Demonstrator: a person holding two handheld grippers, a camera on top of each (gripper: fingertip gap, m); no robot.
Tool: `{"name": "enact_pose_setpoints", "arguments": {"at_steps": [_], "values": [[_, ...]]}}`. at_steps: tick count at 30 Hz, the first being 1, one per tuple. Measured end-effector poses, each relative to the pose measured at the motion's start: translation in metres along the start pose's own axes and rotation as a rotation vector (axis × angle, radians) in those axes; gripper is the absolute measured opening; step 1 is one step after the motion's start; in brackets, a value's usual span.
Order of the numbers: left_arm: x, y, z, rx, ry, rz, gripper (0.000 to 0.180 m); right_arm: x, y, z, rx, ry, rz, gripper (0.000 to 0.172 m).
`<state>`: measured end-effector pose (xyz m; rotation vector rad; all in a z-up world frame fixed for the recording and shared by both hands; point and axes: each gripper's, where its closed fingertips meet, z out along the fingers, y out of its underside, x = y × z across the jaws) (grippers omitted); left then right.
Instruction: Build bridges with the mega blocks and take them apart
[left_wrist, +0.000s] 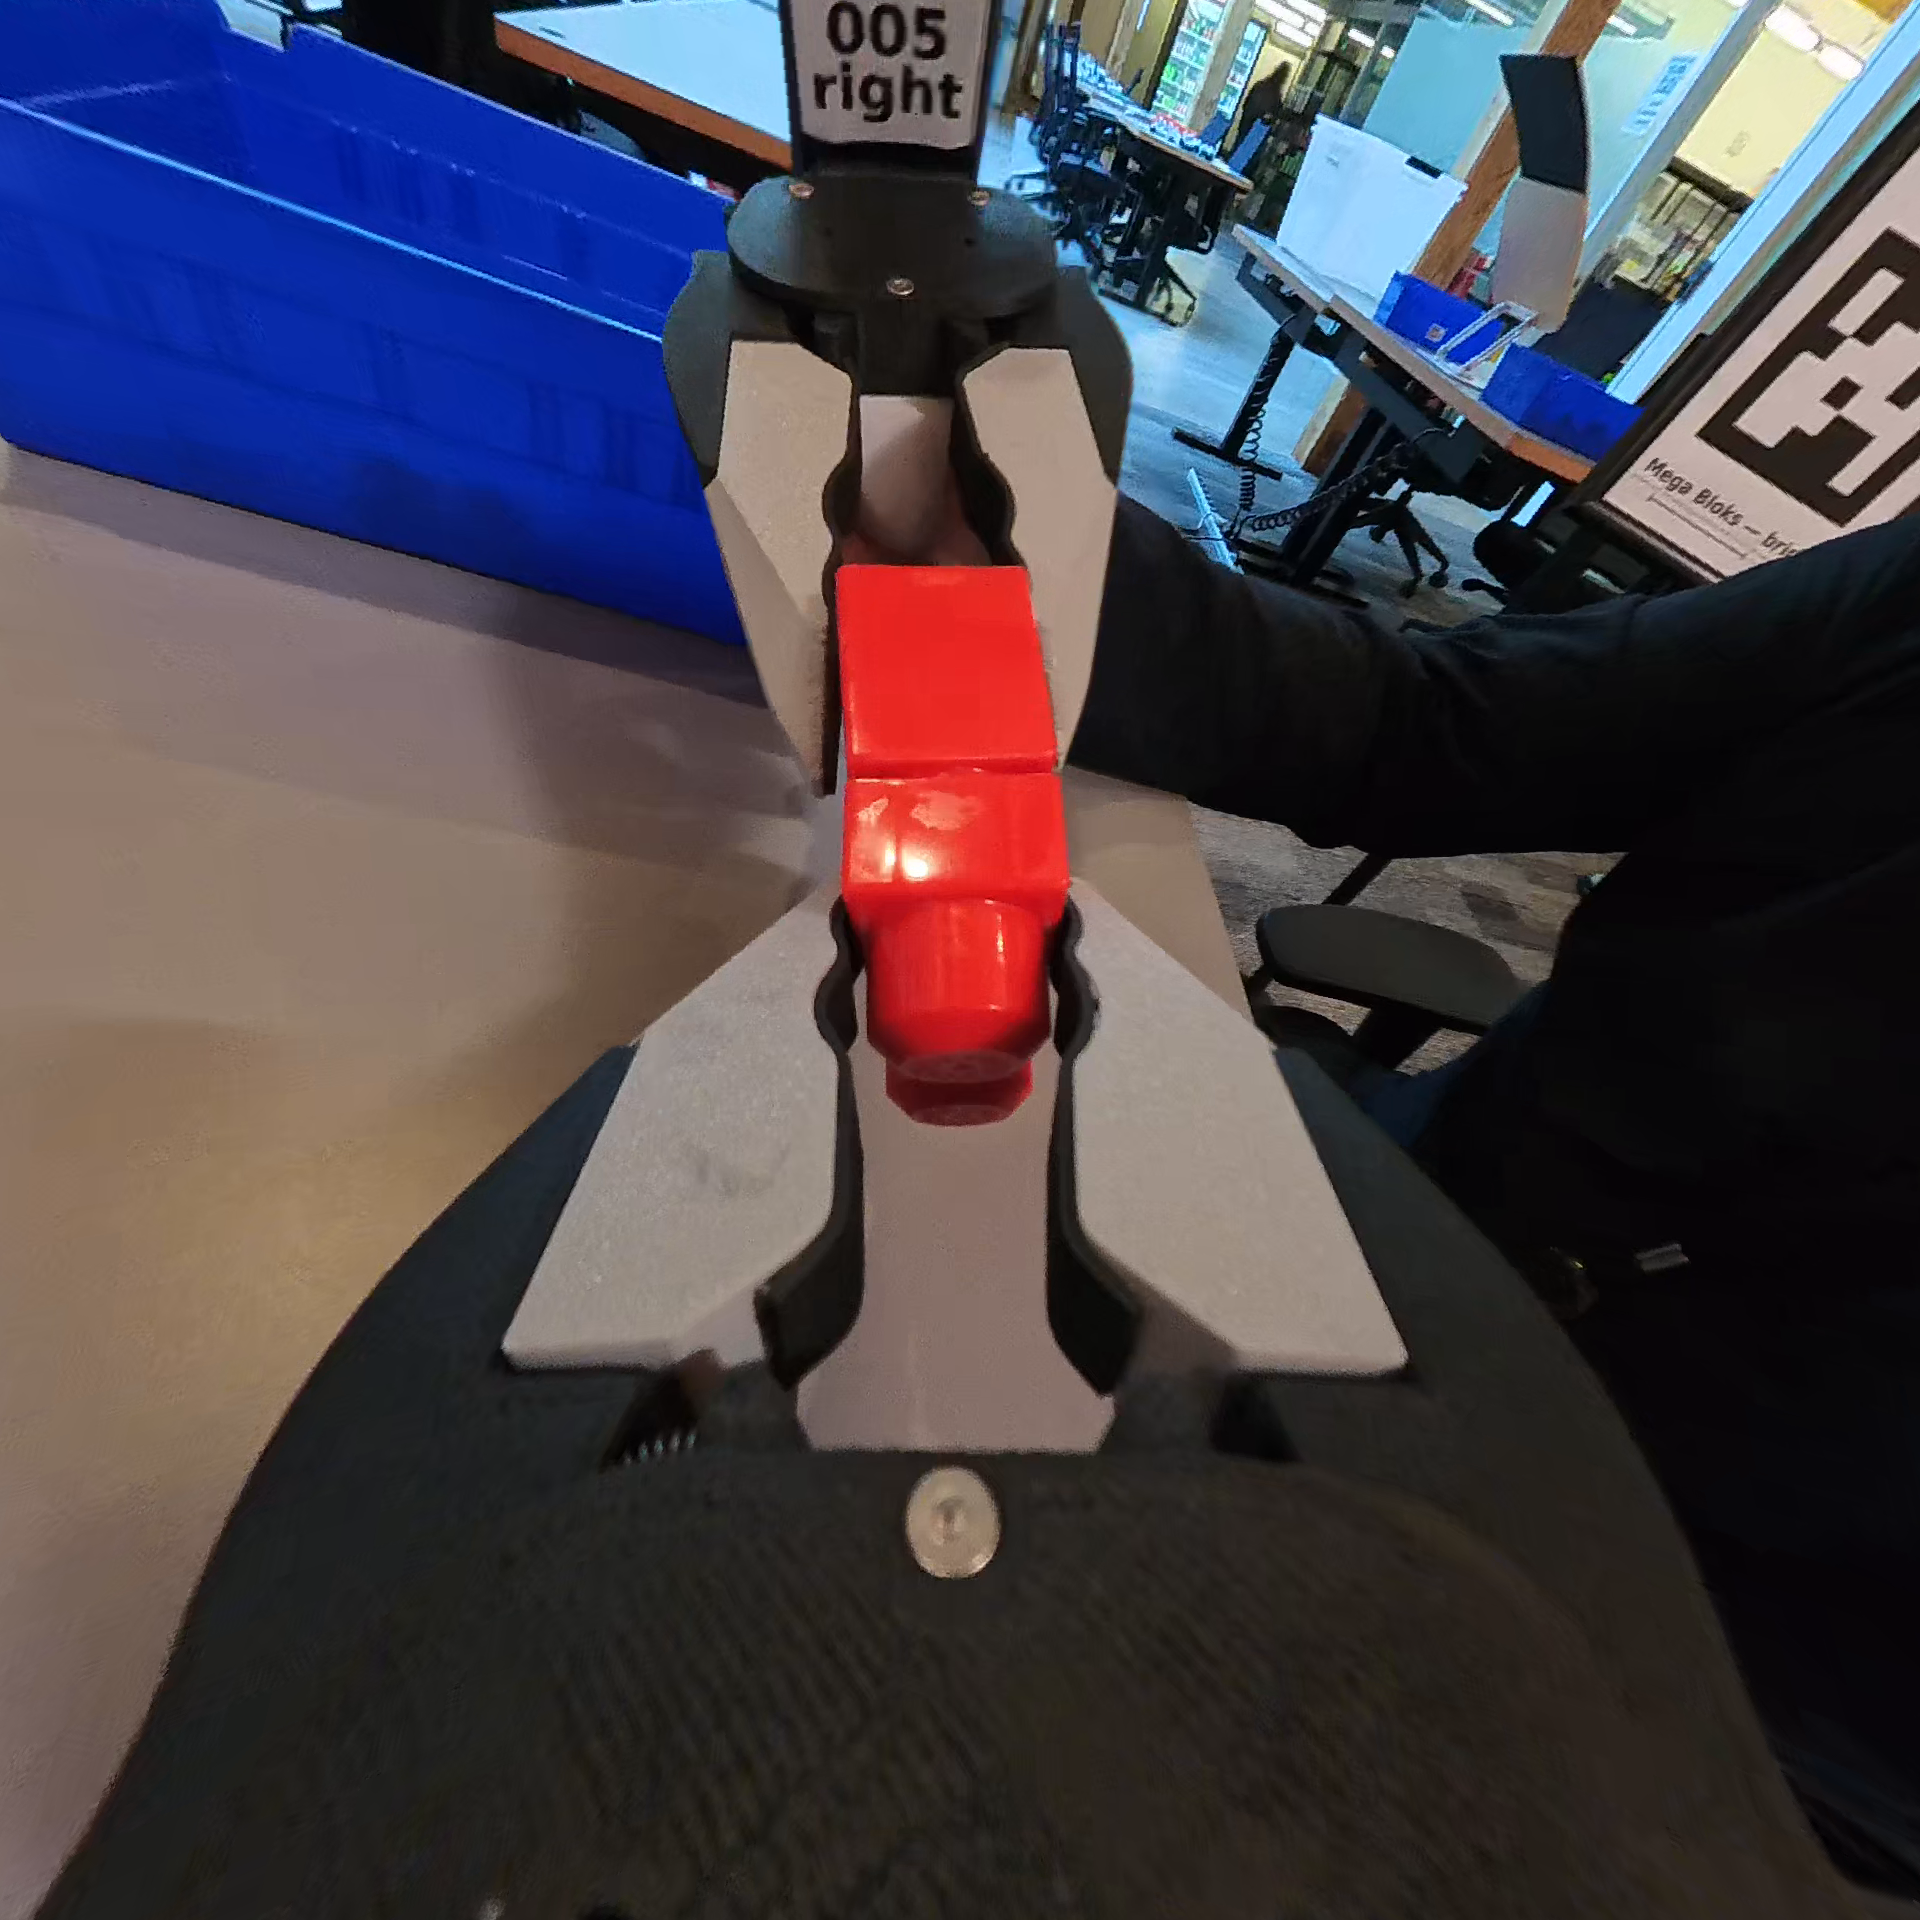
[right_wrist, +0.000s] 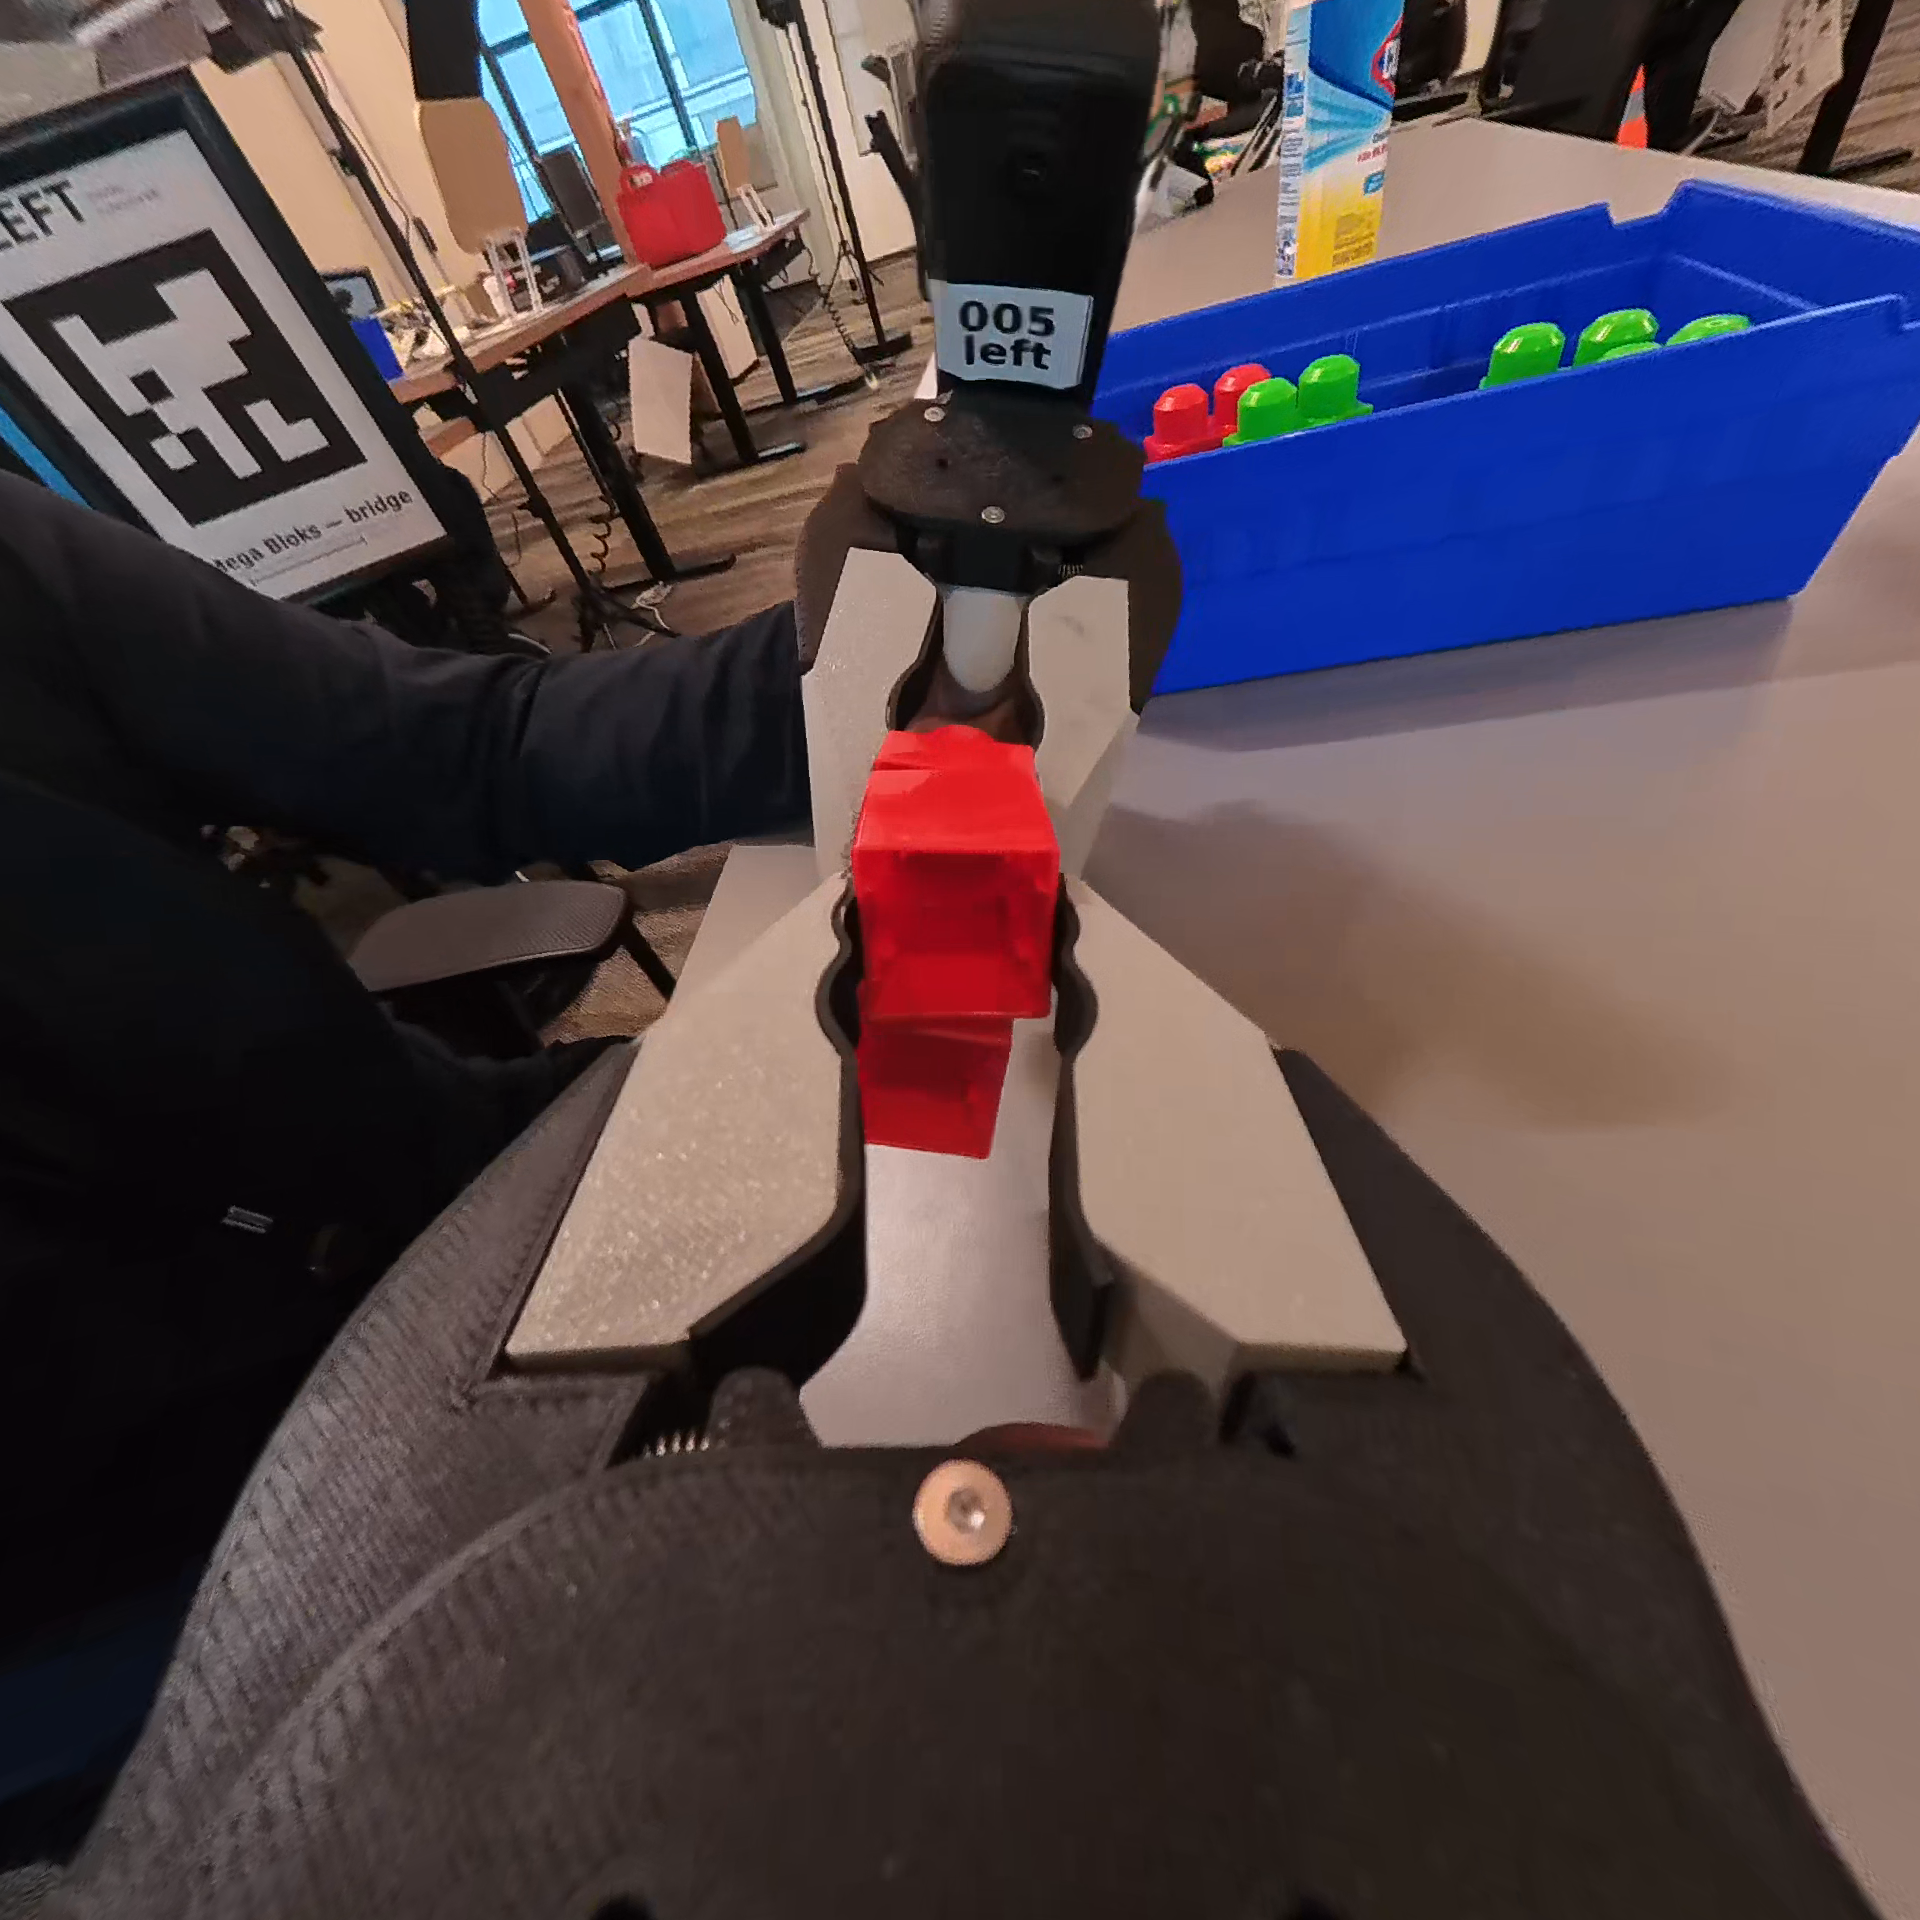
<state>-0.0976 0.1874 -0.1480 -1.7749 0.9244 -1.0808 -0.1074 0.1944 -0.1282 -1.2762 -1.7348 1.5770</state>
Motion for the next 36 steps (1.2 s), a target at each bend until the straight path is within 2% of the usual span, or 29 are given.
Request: {"name": "enact_pose_setpoints", "arguments": {"at_steps": [11, 17, 20, 23, 26, 29, 31, 33, 36], "values": [[0.01, -0.006, -0.003, 0.031, 0.042, 0.026, 0.034, -0.008, -0.007, -0.002, 0.046, -0.066, 0.038, 0.032], [0.0, -0.009, -0.01, 0.053, -0.013, 0.023, 0.034, 0.001, -0.014, -0.01, 0.076, 0.002, 0.017, 0.032], [-0.004, -0.011, -0.013, 0.069, -0.026, 0.008, 0.034, -0.001, -0.028, -0.018, 0.15, 0.01, -0.011, 0.032], [-0.009, -0.013, -0.014, 0.083, -0.046, -0.007, 0.034, 0.008, -0.044, -0.031, 0.234, 0.124, -0.069, 0.032], [-0.015, -0.016, -0.018, 0.113, -0.069, -0.027, 0.034, 0.025, -0.069, -0.061, 0.343, 0.401, -0.212, 0.032], [-0.016, -0.022, -0.021, 0.164, -0.047, -0.062, 0.034, 0.02, -0.1, -0.111, 0.507, 0.713, -0.41, 0.032], [-0.018, -0.022, -0.021, 0.167, -0.05, -0.068, 0.034, -0.002, -0.113, -0.125, 0.593, 0.69, -0.469, 0.031], [-0.018, -0.021, -0.019, 0.158, -0.054, -0.062, 0.034, -0.013, -0.12, -0.134, 0.667, 0.649, -0.452, 0.032], [-0.018, -0.019, -0.017, 0.15, -0.056, -0.059, 0.034, -0.014, -0.126, -0.165, 0.763, 0.761, -0.462, 0.032]]}}
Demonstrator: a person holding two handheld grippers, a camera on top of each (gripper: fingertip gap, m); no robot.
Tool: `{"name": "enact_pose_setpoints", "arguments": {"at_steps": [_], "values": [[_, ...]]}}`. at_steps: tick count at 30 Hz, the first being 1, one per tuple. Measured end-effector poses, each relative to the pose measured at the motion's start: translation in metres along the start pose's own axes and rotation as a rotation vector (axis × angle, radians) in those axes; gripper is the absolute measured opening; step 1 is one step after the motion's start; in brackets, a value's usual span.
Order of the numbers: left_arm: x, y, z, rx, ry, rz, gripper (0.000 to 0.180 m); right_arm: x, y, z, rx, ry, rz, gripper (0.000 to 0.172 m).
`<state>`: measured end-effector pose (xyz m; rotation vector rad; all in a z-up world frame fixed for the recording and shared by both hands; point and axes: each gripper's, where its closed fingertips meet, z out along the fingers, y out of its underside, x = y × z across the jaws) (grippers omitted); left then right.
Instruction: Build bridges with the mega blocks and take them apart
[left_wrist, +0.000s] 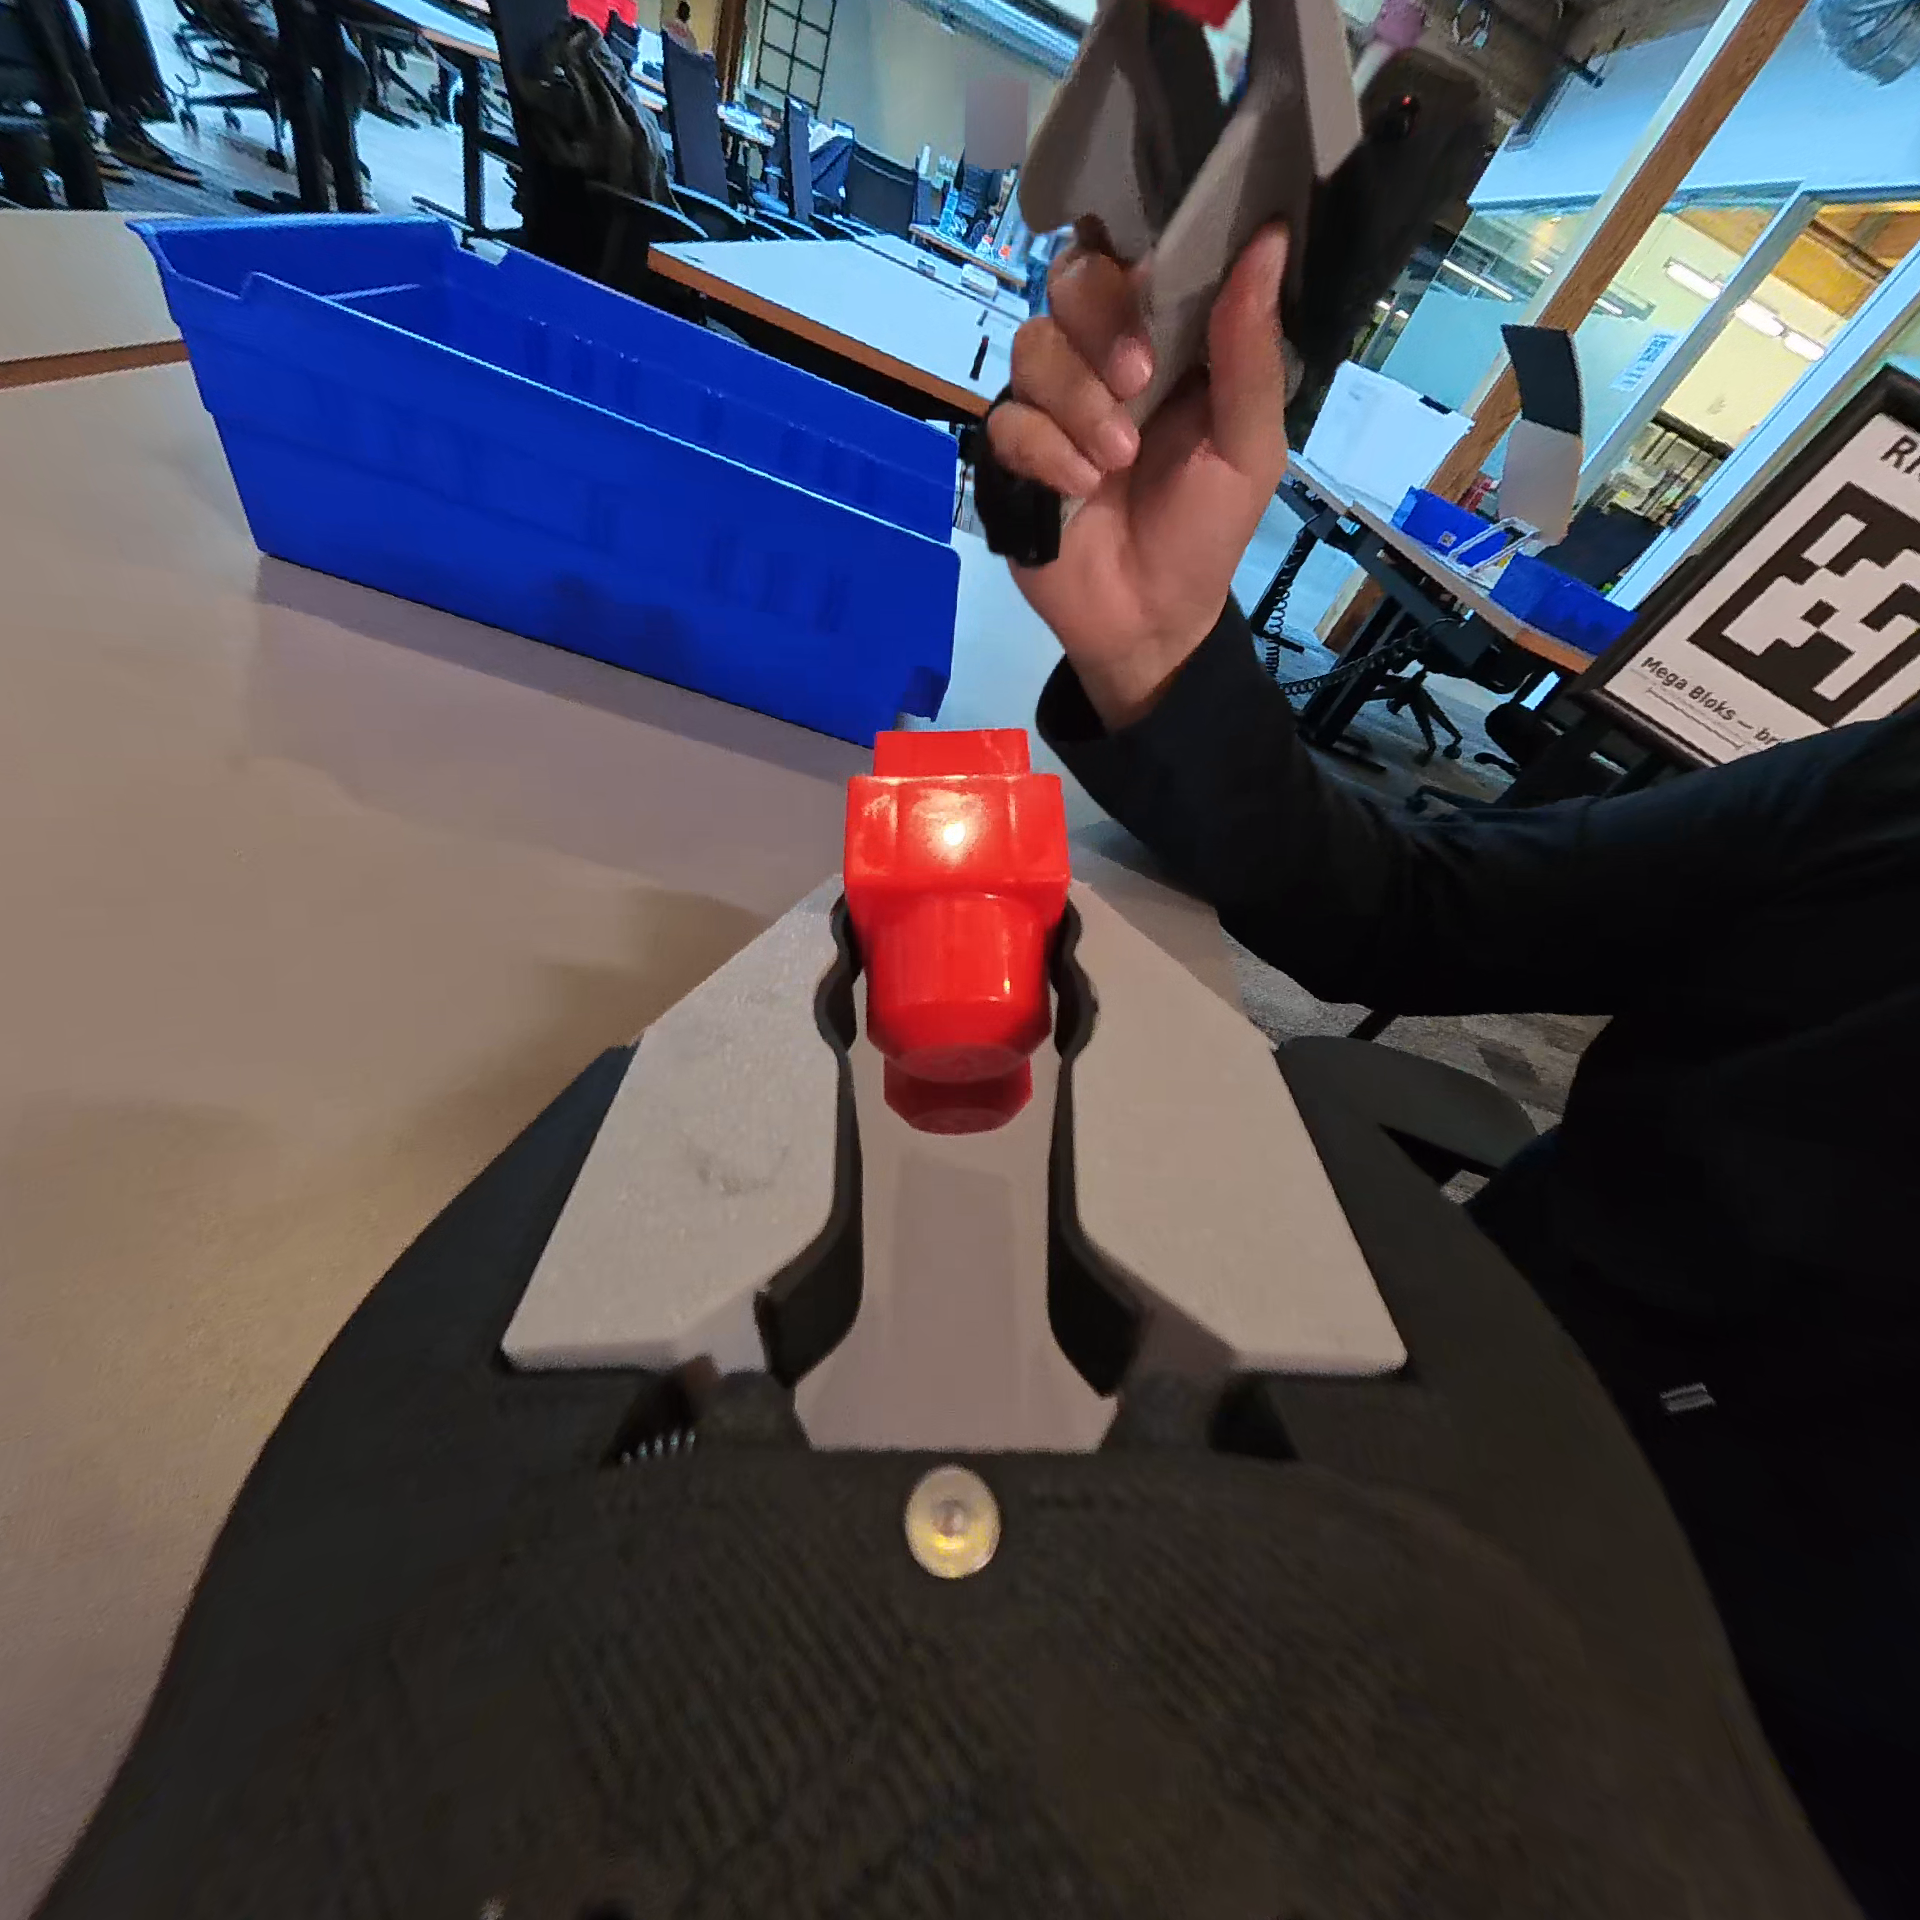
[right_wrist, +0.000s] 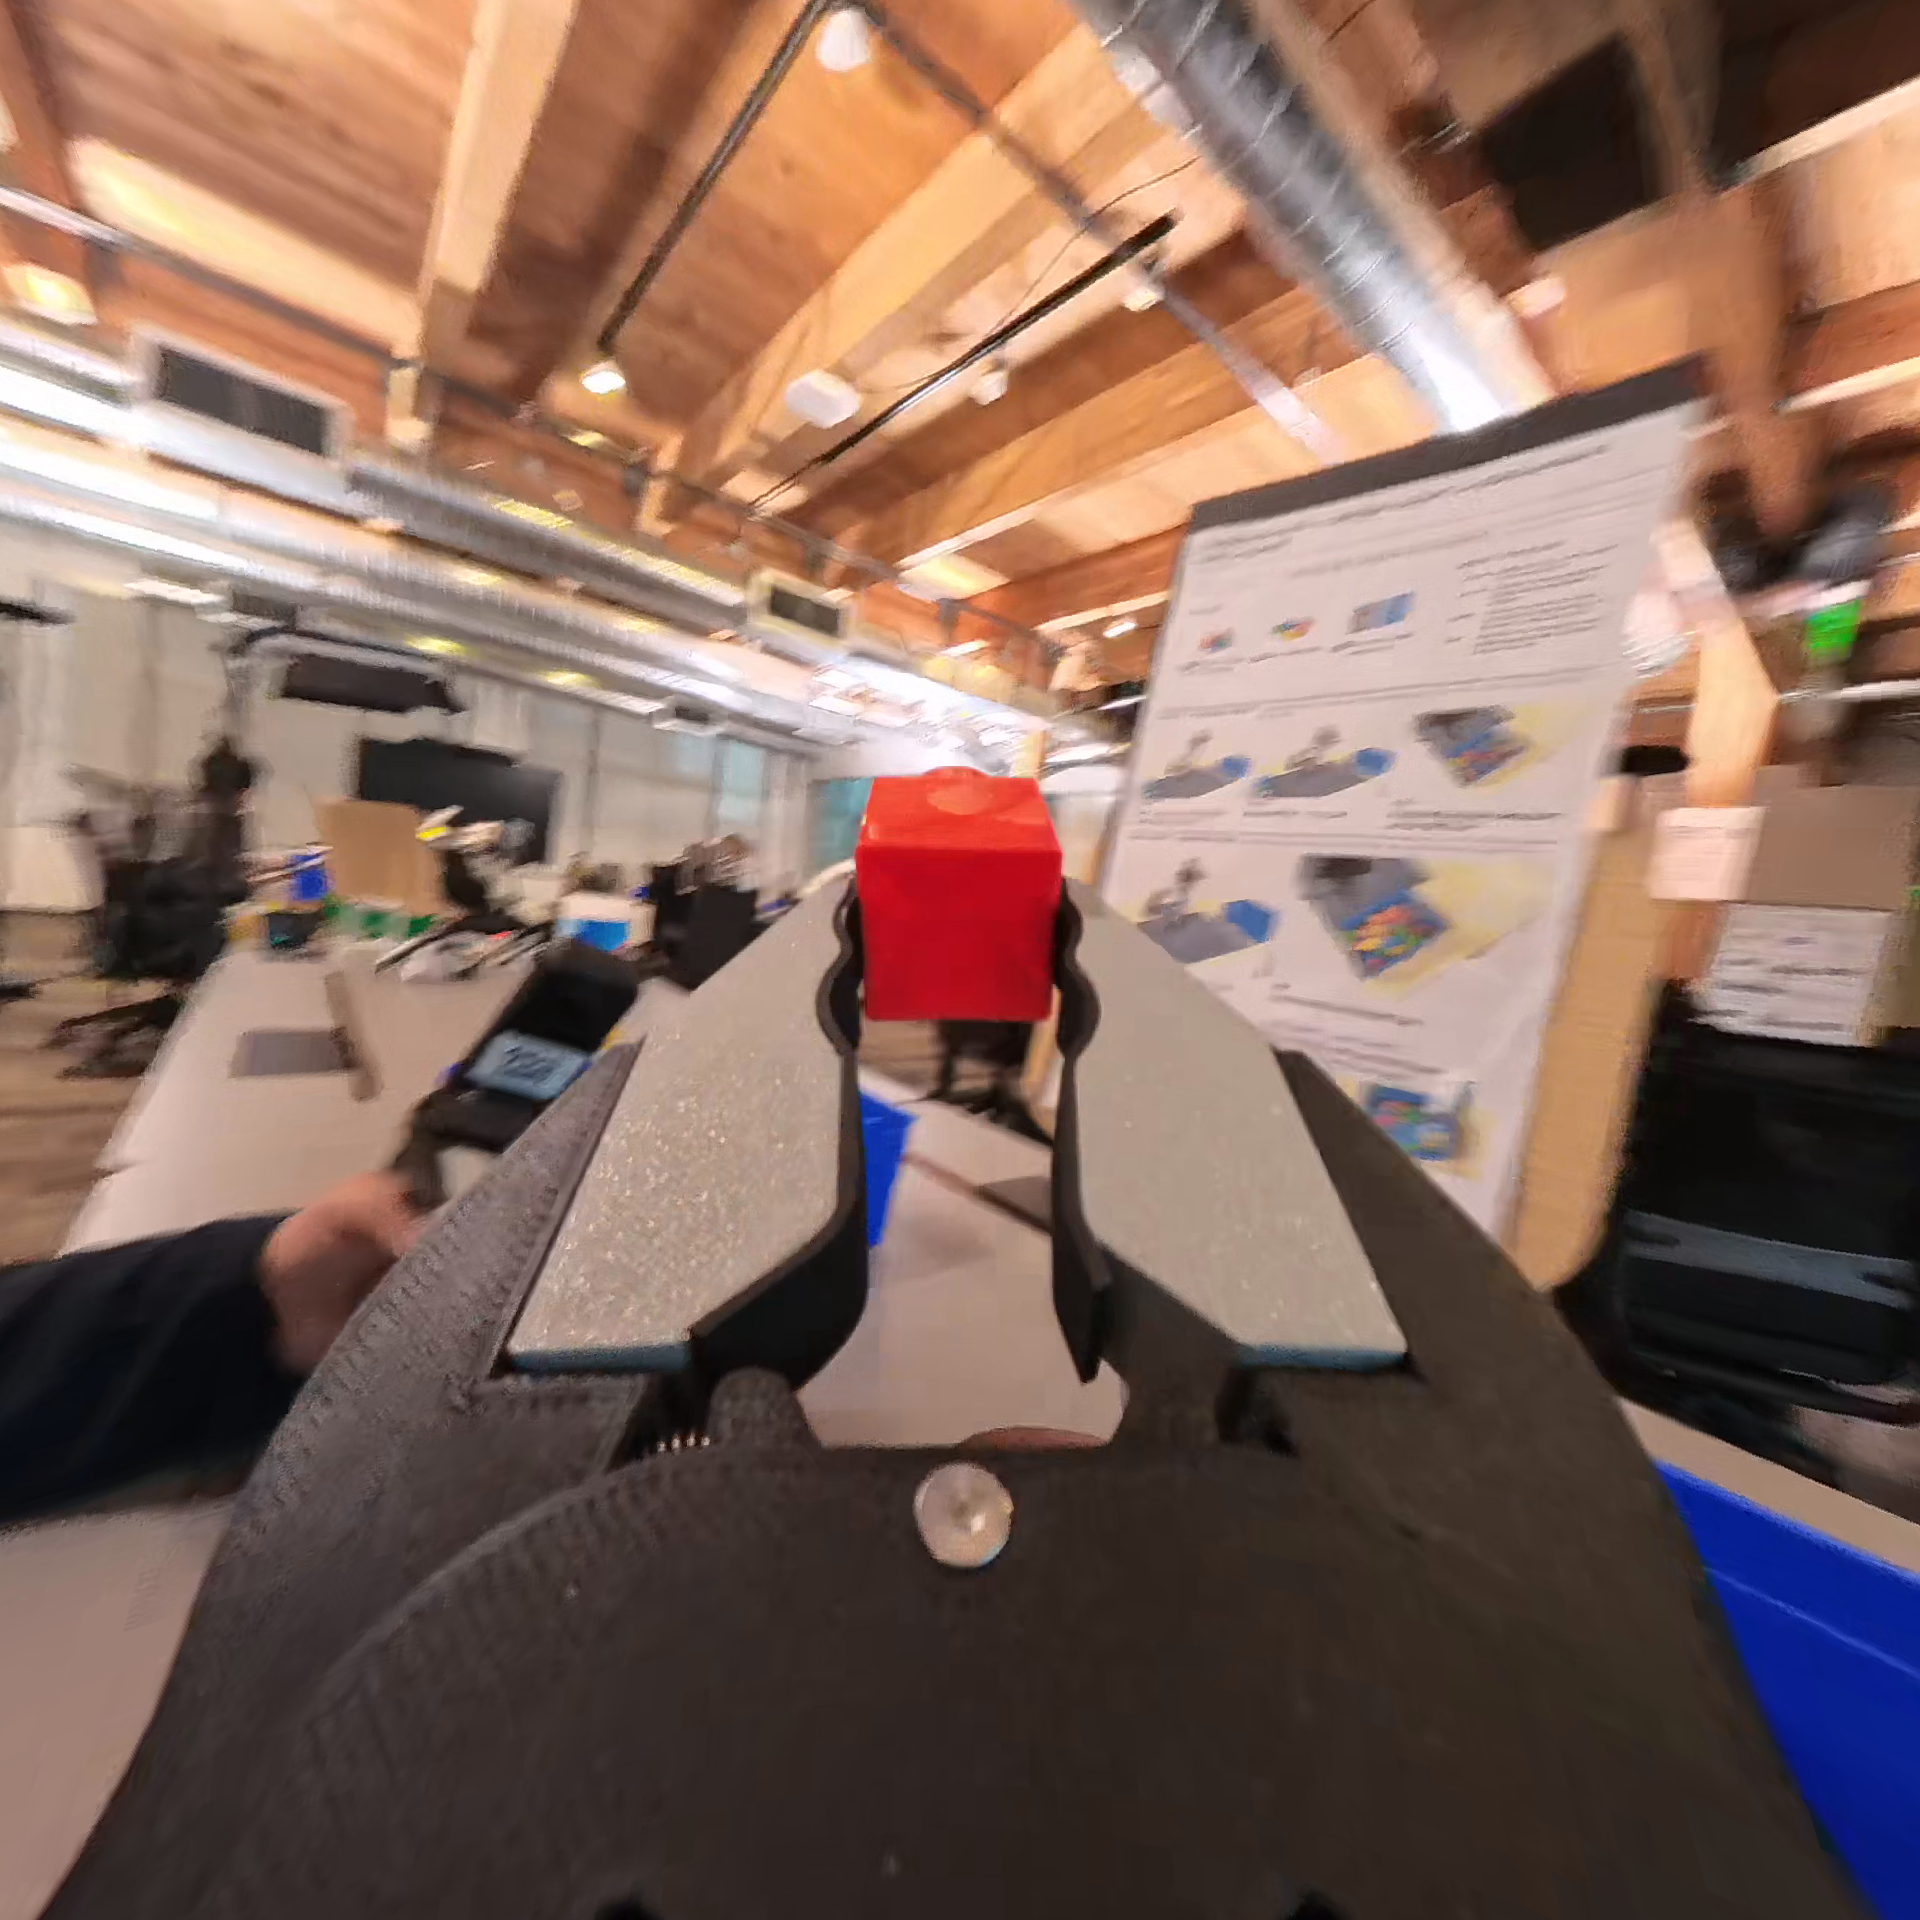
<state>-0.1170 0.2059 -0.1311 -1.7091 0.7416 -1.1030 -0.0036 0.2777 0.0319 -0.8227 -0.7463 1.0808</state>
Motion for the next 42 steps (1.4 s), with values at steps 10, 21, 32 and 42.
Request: {"name": "enact_pose_setpoints", "arguments": {"at_steps": [10, 21, 32, 42], "values": [[-0.005, 0.003, 0.002, -0.004, -0.011, -0.023, 0.034, 0.151, 0.037, -0.087, -0.449, 0.727, -0.121, 0.033], [-0.007, -0.004, -0.003, 0.031, -0.032, -0.017, 0.034, 0.137, 0.082, -0.063, -0.634, 0.606, -0.154, 0.049], [0.004, -0.007, -0.003, 0.053, 0.061, -0.064, 0.034, -0.085, 0.083, 0.002, -0.444, -0.472, -0.109, 0.051], [0.02, -0.005, -0.003, 0.053, 0.219, -0.184, 0.034, -0.129, 0.151, -0.005, -0.621, -0.612, -0.363, 0.052]]}}
